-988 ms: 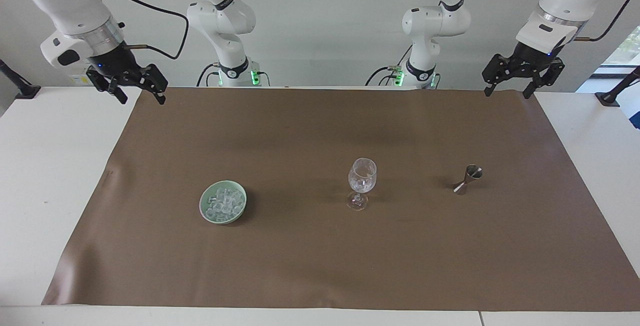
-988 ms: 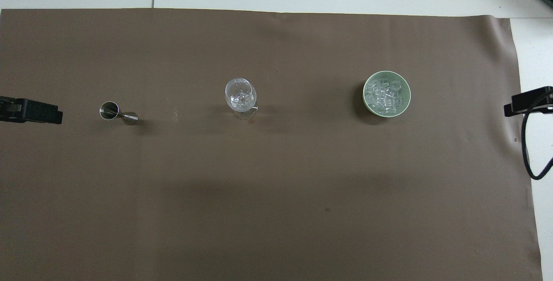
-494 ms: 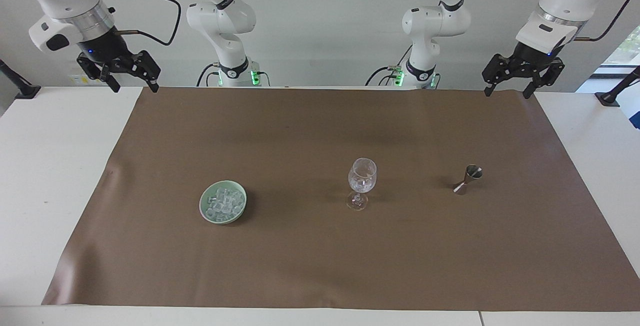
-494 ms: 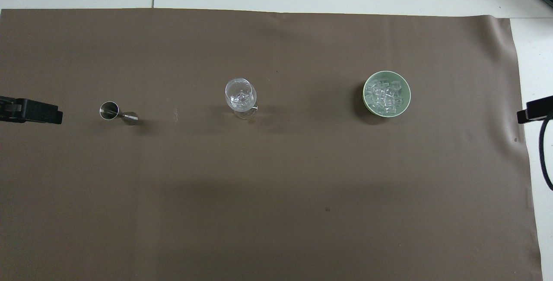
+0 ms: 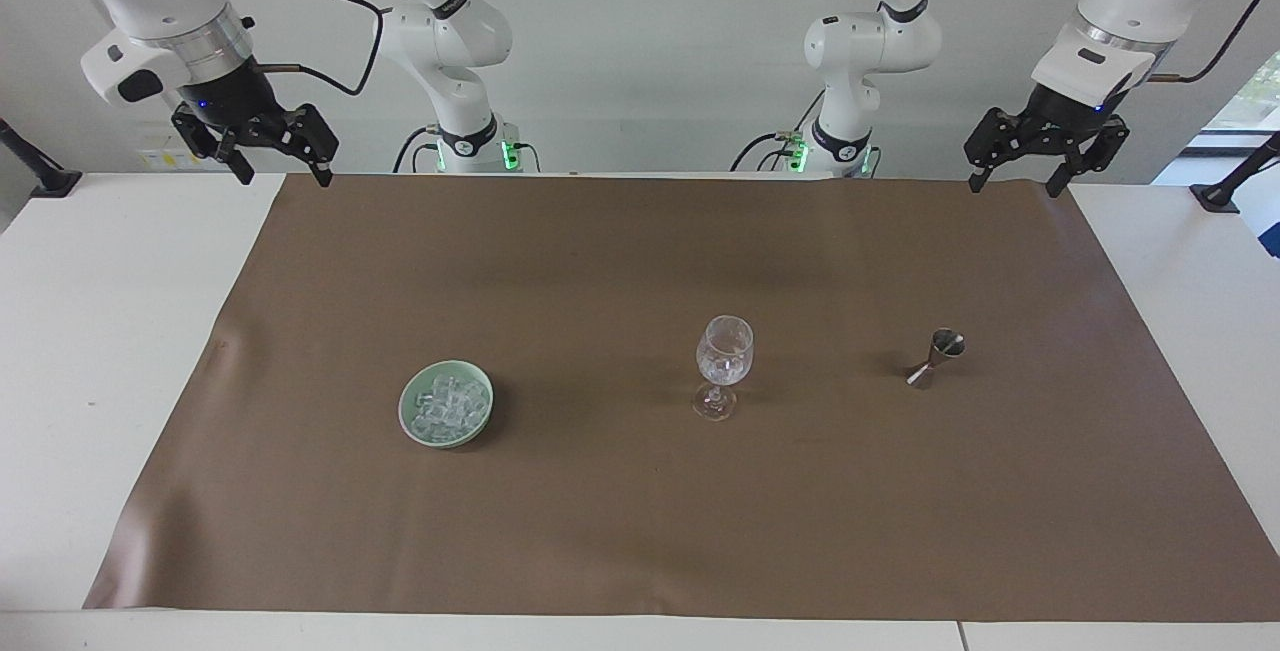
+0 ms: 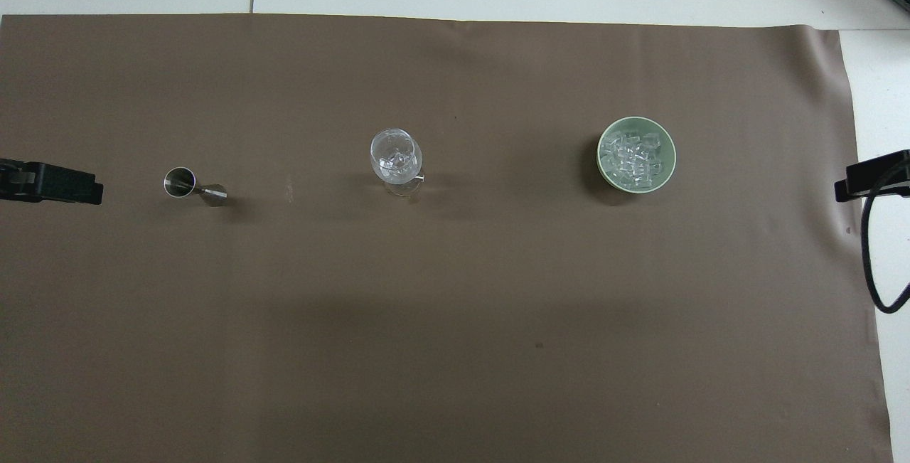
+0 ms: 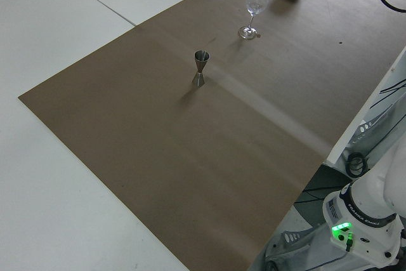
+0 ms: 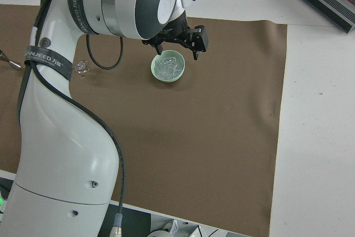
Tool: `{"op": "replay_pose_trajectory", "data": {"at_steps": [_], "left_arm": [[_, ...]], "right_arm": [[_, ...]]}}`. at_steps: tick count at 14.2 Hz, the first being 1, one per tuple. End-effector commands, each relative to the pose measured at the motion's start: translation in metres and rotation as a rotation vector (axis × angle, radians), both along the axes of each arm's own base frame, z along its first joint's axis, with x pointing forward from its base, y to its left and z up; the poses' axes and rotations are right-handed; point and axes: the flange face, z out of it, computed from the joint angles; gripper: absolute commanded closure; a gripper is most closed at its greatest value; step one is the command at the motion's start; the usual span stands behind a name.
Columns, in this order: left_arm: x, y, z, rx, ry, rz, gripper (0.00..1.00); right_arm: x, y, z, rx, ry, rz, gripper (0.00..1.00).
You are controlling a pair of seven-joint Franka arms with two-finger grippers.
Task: Pour wine and add ice with both arms
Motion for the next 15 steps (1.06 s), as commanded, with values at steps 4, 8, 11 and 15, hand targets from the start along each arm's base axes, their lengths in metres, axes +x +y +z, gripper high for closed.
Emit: {"op": "replay_pose_trajectory", "data": {"at_steps": [4, 8, 11, 15], "left_arm": [[-0.0058, 0.0018, 0.0025, -0.009, 0.009, 0.012, 0.00], [-0.0058, 0.0010, 0.0025, -0.009, 0.009, 0.010, 0.00], [-0.0058, 0.0010, 0.0025, -0.009, 0.009, 0.010, 0.00], [-0.0058, 0.0018, 0.0025, -0.009, 0.009, 0.012, 0.00]], "right_arm": [[-0.0009, -0.0003, 0.0035, -0.004, -0.017, -0.020, 0.00], [-0.0008, 0.0005, 0.0035, -0.004, -0.017, -0.019, 0.00], [-0.0014, -0.0003, 0.0043, -0.004, -0.019, -0.020, 0.00], [-0.0014, -0.0011, 0.0043, -0.004, -0.019, -0.022, 0.00]]}}
